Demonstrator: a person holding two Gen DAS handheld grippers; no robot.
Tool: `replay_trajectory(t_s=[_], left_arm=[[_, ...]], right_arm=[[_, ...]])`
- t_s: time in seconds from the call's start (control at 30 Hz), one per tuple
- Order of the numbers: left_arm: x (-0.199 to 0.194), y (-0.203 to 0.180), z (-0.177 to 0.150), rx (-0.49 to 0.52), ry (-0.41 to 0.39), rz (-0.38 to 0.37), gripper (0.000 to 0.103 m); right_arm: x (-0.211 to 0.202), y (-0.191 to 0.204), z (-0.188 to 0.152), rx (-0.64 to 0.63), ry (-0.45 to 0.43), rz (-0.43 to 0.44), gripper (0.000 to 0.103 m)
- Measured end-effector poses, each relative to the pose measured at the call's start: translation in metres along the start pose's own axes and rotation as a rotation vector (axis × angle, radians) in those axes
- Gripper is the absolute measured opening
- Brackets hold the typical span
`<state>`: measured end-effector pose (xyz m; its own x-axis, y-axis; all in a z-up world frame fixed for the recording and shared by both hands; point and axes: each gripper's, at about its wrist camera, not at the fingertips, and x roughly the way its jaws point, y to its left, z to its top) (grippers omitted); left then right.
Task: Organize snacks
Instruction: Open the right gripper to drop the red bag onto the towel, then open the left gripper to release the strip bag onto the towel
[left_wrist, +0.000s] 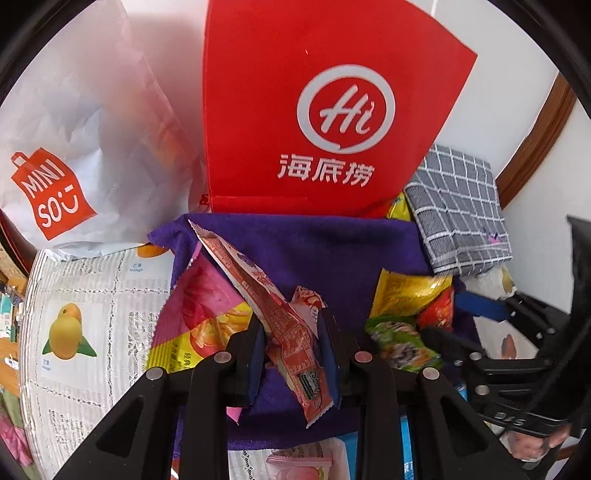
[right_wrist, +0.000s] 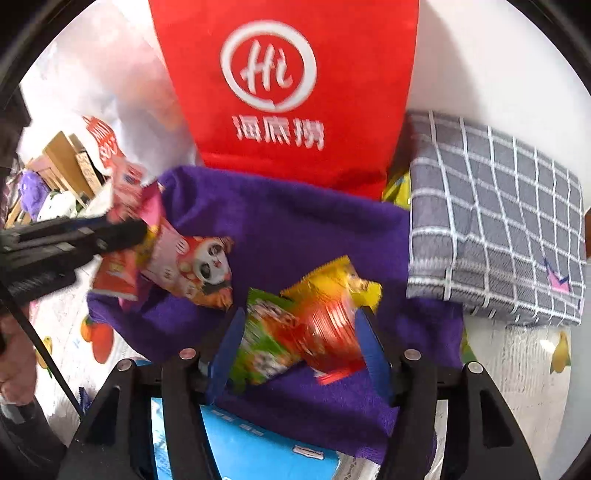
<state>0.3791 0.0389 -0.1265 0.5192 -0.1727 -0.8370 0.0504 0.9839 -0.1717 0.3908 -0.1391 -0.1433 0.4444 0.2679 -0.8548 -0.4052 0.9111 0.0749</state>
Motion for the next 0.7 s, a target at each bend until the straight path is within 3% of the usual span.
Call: replay_trajectory(t_s=[0.7], left_arm=[[0.016,0.003,-0.002,-0.018,0.059,0.025,0.028]], right_arm=[[-0.021,-0.017,0.006,0.088,-0.056,-0.006,0.061]])
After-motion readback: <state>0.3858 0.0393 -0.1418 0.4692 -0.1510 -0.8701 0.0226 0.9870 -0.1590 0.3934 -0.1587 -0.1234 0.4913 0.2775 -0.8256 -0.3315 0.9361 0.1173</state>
